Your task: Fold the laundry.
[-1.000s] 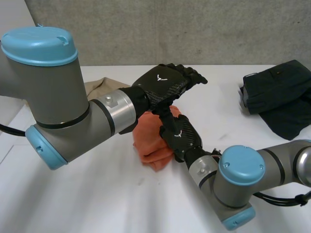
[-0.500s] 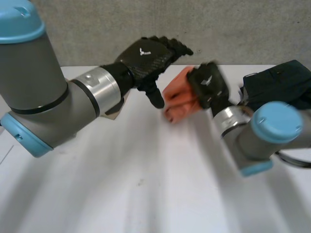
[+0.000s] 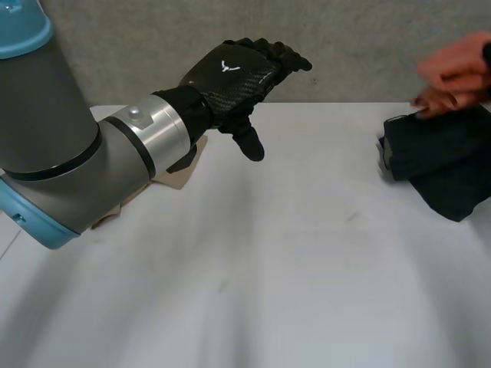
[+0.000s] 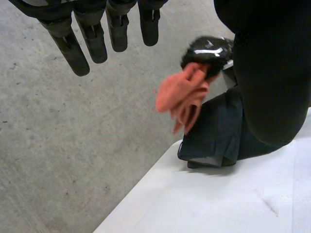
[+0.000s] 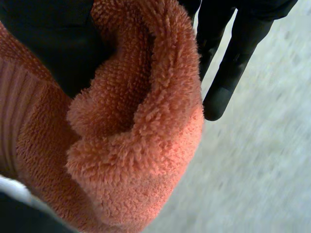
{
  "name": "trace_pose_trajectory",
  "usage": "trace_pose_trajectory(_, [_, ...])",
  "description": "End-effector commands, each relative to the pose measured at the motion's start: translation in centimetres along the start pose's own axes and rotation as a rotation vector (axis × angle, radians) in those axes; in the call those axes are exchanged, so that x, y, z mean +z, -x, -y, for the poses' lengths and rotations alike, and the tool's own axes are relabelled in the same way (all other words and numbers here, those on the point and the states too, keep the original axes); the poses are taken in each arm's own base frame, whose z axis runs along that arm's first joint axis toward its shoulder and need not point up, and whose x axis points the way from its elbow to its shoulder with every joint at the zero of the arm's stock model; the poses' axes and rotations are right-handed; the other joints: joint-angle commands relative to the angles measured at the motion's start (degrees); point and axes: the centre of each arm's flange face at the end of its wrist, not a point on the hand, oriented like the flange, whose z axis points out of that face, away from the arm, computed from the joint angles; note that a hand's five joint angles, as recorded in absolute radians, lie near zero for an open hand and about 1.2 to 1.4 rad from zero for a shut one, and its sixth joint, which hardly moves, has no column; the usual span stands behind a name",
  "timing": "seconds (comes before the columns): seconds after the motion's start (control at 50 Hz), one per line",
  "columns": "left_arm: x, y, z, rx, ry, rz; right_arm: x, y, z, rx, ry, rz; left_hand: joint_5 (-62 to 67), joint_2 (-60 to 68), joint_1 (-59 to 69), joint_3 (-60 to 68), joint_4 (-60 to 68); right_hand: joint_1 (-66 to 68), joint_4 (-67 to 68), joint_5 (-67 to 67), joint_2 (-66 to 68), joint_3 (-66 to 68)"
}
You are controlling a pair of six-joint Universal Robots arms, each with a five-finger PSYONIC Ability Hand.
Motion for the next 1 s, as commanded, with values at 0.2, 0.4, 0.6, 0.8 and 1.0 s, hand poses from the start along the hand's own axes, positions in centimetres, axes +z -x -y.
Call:
trace_pose_trajectory(0.2, [0.1, -0.8, -1.1, -0.011, 0.028, -0.021, -7.4, -1.6, -11.6, 0.128, 0.258, 0.113, -2.10, -1.06, -0.04, -1.54, -0.96, 24.42, 11.42, 20.62, 16.10, 14.22])
trace_pose_trajectory(0.4, [0.1, -1.1, -0.6, -0.010, 0.016, -0.029, -6.3, -3.1, -9.1, 0.117, 0.239, 0.066, -1.76, -0.72, 0.29, -1.21, -0.63, -45.58, -58.58, -49.38, -53.90, -55.78])
trace_pose_trajectory(0.6, [-0.1, -2.5, -0.1, -0.010, 0.003, -0.061, -6.3, -5.2, -5.4, 0.181, 0.267, -0.042, -1.76, -0.72, 0.29, -1.21, -0.63, -45.58, -58.58, -49.38, -53.90, -55.78])
trace_pose_trajectory(0.8, [-0.3, -4.3, 0.4, -0.013, -0.006, -0.104, -8.7, -6.7, -1.4, 0.260, 0.458, -0.100, -1.76, -0.72, 0.29, -1.21, -0.63, -45.58, -58.58, -49.38, -53.90, -55.78])
trace_pose_trajectory(1.0, [-0.7, -4.2, 3.8, 0.006, -0.127, -0.092, -8.9, -13.9, 1.3, -0.161, 0.579, -0.370, -1.76, -0.72, 0.29, -1.21, -0.63, -45.58, -58.58, -49.38, -53.90, -55.78])
